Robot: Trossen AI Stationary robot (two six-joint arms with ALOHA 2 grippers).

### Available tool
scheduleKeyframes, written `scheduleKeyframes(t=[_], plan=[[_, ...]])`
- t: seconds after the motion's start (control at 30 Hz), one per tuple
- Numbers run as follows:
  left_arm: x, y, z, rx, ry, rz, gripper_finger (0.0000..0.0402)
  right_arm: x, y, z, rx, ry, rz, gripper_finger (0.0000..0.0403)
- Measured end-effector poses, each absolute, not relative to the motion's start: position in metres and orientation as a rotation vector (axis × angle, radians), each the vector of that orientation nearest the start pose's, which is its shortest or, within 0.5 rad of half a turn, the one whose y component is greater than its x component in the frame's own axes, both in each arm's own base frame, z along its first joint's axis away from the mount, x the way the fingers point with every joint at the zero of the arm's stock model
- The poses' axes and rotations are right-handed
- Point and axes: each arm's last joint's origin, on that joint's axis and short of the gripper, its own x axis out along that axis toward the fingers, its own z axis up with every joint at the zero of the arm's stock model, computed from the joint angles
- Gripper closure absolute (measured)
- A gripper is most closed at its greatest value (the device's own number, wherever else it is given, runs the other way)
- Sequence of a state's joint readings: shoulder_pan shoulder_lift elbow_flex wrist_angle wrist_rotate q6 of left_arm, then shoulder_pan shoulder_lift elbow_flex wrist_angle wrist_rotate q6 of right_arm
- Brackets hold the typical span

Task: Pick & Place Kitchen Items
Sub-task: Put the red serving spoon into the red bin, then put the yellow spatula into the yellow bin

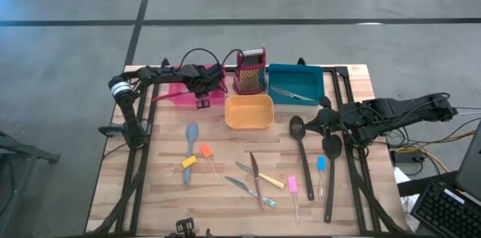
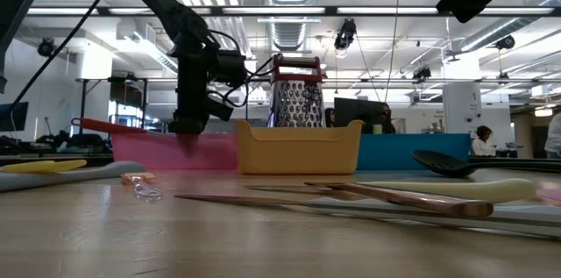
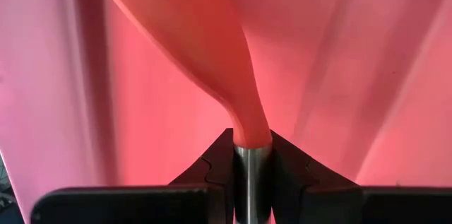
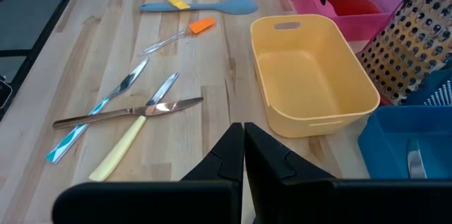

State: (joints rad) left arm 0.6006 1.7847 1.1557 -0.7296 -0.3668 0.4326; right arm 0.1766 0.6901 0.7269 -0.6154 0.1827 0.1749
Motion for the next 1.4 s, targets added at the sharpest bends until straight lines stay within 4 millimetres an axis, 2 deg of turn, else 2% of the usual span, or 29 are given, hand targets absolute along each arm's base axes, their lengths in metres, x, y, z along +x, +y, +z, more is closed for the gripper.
scheduleKeyframes(t=[0.13, 0.43, 0.7, 1.1, 1.4], plan=[[0.266, 0.195, 0.173, 0.174, 1.537, 0.499, 0.034, 0.138, 0.019, 0.288, 0.066, 0.566, -0.055, 0.0394], [0.266, 0.196, 0.173, 0.172, 1.541, 0.546, 0.0259, 0.138, 0.019, 0.288, 0.065, 0.566, -0.055, 0.0394], [0.263, 0.189, 0.178, 0.099, 1.544, 0.5, 0.0248, 0.138, 0.019, 0.288, 0.067, 0.566, -0.056, 0.0394], [0.261, 0.187, 0.208, 0.063, 1.44, 0.511, 0.0245, 0.138, 0.019, 0.288, 0.066, 0.566, -0.056, 0.0394], [0.252, 0.181, 0.255, 0.082, 1.338, 0.566, 0.0247, 0.138, 0.019, 0.288, 0.067, 0.566, -0.055, 0.0394]])
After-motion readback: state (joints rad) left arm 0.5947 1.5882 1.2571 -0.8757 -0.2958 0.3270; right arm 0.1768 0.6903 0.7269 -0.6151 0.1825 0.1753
